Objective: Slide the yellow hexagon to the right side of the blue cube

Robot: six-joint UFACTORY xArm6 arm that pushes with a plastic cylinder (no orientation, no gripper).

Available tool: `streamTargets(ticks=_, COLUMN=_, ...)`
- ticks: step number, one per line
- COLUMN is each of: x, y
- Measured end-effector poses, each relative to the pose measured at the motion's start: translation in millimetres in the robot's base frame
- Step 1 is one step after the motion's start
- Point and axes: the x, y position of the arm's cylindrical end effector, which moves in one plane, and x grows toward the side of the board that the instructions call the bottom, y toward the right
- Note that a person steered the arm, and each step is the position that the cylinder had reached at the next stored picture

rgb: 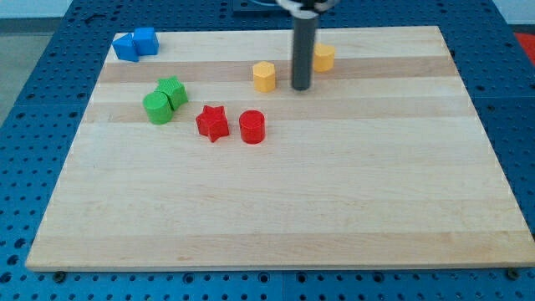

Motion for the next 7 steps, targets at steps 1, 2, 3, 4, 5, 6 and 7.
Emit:
streamTargets(ticks=1, x=-21.6, y=-68.8)
streamTargets(ticks=2, x=-46.3, y=-133.6)
streamTargets(ticks=3, x=-50.1, y=-171.6)
streamTargets(ticks=4, x=-31.7, y=-156.7)
streamTargets(ticks=5, x=-36.6, y=-124.2)
streamTargets(ticks=6, x=-57.9, y=-100.6)
streamTargets(ticks=7, x=-76.1, y=-86.7)
